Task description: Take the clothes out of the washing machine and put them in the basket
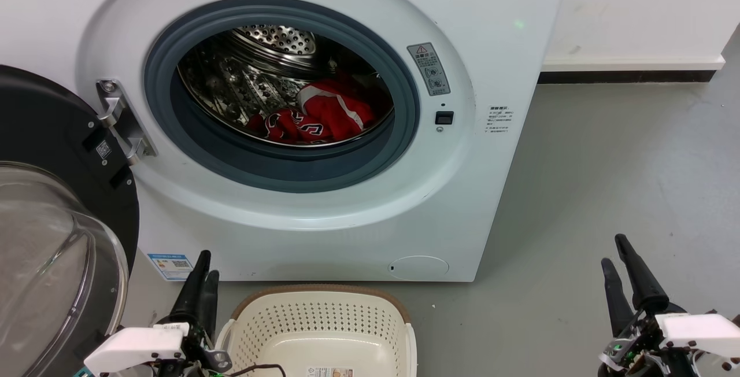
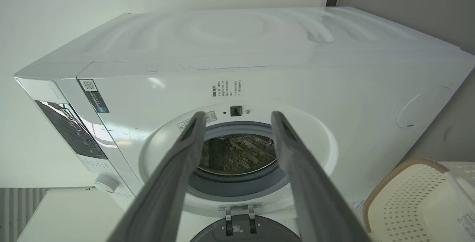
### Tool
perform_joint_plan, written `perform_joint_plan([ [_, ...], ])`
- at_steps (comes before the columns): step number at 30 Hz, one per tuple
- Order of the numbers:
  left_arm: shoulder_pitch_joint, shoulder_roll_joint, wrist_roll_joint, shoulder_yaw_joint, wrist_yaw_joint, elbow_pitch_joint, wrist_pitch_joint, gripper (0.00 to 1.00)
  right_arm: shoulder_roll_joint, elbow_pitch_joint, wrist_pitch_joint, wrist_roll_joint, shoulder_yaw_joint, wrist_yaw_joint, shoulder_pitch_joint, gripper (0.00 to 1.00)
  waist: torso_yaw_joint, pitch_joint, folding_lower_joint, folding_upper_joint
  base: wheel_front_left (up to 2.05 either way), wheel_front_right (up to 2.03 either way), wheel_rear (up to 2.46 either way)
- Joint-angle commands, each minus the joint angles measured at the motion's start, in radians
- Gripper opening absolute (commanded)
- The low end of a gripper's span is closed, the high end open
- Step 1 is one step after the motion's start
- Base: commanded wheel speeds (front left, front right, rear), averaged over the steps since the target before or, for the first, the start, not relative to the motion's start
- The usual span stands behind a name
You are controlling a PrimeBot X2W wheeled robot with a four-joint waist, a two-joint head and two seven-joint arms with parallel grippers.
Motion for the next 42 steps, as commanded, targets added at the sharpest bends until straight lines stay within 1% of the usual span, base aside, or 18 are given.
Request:
perform_joint_plan([
  [1,-0.017,0.001,0.013,0.001,0.0,-0.026,-0.011,1.0,-0.001,-0.019,-0.01,-0.009,0.002,0.0,-0.015,1.0,0.0,0.0,0.0,0.0,0.0,0.0,0.0],
  [7,-0.008,0.001,0.098,0.01,0.004,-0.06,-0.041,1.0,0.0,-0.04,-0.041,-0.083,0.0,0.0,-0.007,1.0,0.001,0.001,0.0,0.0,0.0,0.0,0.0],
  [13,0.001,0.002,0.22,0.001,0.033,-0.109,-0.07,1.0,0.0,-0.085,-0.069,-0.203,0.004,0.0,0.002,1.0,0.002,0.004,0.0,0.0,0.0,0.0,0.0],
  [19,0.013,0.002,0.348,-0.018,0.062,-0.148,-0.096,1.0,0.0,-0.129,-0.096,-0.333,0.012,0.0,0.011,1.0,0.002,0.005,0.0,0.0,0.0,0.0,0.0],
  [32,0.043,0.002,0.634,-0.067,0.106,-0.196,-0.148,1.0,0.0,-0.216,-0.147,-0.654,0.055,0.0,0.037,1.0,0.003,0.006,0.0,0.0,0.0,0.0,0.0],
  [33,0.043,0.002,0.634,-0.067,0.106,-0.196,-0.148,1.0,0.0,-0.216,-0.147,-0.654,0.055,0.0,0.037,1.0,0.003,0.006,0.0,0.0,0.0,0.0,0.0],
  [41,0.056,0.004,0.774,-0.091,0.124,-0.214,-0.176,1.0,0.0,-0.243,-0.176,-0.834,0.086,0.0,0.055,1.0,0.003,0.005,0.0,0.0,0.0,0.0,0.0],
  [42,0.061,0.006,0.803,-0.096,0.128,-0.218,-0.183,1.0,0.0,-0.248,-0.183,-0.873,0.092,0.0,0.059,1.0,0.003,0.005,0.0,0.0,0.0,0.0,0.0],
])
